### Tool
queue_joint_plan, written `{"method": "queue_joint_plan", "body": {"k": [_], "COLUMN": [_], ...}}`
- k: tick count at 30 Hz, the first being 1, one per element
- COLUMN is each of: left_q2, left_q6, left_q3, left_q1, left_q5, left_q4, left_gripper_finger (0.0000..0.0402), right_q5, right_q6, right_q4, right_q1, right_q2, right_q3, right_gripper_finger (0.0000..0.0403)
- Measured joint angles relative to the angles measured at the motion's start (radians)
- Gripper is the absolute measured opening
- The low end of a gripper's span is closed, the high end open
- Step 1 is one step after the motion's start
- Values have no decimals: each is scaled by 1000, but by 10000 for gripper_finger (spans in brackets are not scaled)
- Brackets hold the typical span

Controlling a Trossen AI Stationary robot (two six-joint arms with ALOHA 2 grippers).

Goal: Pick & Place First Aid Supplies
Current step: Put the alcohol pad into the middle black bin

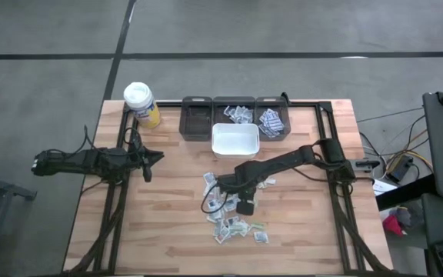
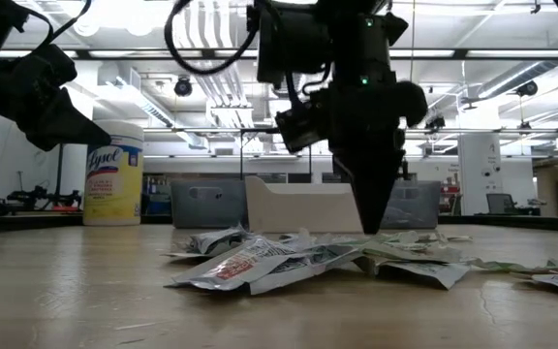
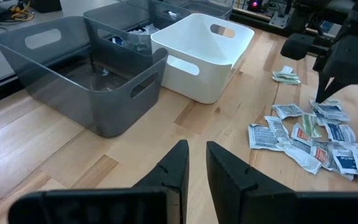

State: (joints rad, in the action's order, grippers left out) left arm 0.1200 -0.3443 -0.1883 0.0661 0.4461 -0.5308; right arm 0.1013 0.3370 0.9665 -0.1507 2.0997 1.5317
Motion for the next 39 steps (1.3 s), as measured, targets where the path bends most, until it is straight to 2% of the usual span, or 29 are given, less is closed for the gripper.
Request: {"method": "queue_joint_plan", "body": {"k": [16, 22, 26, 34, 39], "left_q2": [0, 0, 0, 0, 0], "left_q6": [0, 0, 0, 2, 3], "left_q3": [0, 0, 0, 0, 0], "left_q1": [0, 0, 0, 0, 0], "left_q5": [0, 0, 0, 0, 0], "left_q4": [1, 0, 0, 0, 0], "left_gripper_finger": [53, 53, 53, 53, 53], "right_q5": [5, 75, 86, 85, 85], "right_q6": [-42, -42, -41, -25, -56], "right_q4": [-14, -51, -68, -68, -68], "right_q1": [3, 3, 0, -10, -43], "right_q2": [-32, -32, -32, -32, -32], "right_q3": [2, 3, 3, 3, 3], "right_gripper_finger": [8, 12, 36, 109, 135]}}
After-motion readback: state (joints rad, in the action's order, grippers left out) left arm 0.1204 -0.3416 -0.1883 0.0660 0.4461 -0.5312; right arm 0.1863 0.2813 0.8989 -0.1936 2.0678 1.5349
